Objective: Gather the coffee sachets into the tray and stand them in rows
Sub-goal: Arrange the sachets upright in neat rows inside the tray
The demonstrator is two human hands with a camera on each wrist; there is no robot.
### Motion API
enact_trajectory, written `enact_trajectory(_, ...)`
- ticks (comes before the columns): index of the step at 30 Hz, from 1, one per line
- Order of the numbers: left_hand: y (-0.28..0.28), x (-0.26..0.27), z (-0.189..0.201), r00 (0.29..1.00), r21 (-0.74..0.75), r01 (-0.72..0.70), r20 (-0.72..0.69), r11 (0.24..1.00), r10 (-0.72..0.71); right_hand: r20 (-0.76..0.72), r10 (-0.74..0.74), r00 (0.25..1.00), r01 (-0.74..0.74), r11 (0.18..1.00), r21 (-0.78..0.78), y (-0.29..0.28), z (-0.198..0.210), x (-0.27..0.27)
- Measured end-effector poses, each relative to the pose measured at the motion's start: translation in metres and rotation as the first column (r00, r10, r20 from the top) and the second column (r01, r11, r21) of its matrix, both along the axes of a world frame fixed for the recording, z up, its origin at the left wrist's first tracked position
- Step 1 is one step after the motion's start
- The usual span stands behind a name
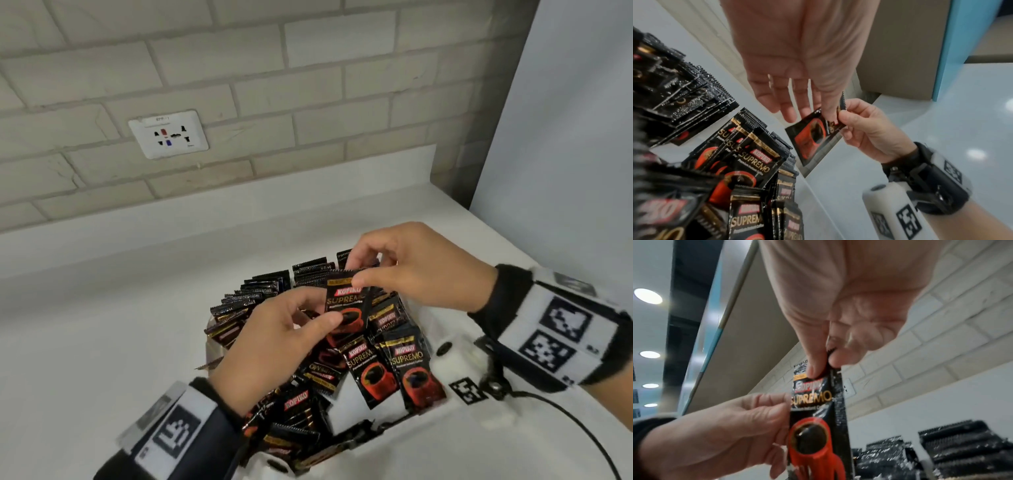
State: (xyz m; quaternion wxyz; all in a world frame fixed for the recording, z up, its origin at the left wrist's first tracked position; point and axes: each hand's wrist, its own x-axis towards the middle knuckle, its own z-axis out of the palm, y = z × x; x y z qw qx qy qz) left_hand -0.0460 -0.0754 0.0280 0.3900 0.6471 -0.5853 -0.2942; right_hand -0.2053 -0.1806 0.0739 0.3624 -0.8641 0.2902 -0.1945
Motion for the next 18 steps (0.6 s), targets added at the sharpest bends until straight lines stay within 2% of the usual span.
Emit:
enact_trajectory(3, 0.0, -0.003, -0.001, 0.982, 0.103, 0.033, 0.182, 0.994, -0.051, 0.036, -0.082, 0.996, 0.083, 0.996, -0.02, -0.013, 0.004, -0.012)
enact_trajectory(5, -0.003, -0.006, -0.008, 0.905, 0.221, 0.083, 0.392, 0.972, -0.167, 0.039, -0.128, 0.991, 0.13, 0.99, -0.048, -0.02, 0.003, -0.022)
enact_trajectory(7, -0.009, -0.009, -0.017, 0.833, 0.316, 0.11, 0.488, 0.943, -0.261, 0.044, -0.14, 0.989, 0.142, 0.989, -0.041, -0.023, 0.0, -0.029)
enact_trajectory(10, -0.021, -0.011, -0.03, 0.797, 0.463, 0.1, 0.493, 0.881, -0.35, 0.037, -0.146, 0.989, 0.147, 0.989, -0.023, -0.023, -0.007, -0.037)
enact_trajectory(13, -0.029, -0.011, -0.04, 0.808, 0.572, 0.082, 0.44, 0.816, -0.39, 0.008, -0.144, 0.99, 0.144, 0.99, -0.012, -0.021, -0.013, -0.041)
enact_trajectory(15, -0.032, -0.012, -0.045, 0.832, 0.599, 0.087, 0.396, 0.796, -0.389, 0.0, -0.144, 0.99, 0.144, 0.99, -0.001, -0.021, -0.014, -0.043)
enact_trajectory(18, -0.036, -0.01, -0.05, 0.904, 0.582, 0.096, 0.289, 0.808, -0.316, -0.009, -0.146, 0.989, 0.146, 0.989, 0.007, -0.02, -0.014, -0.043)
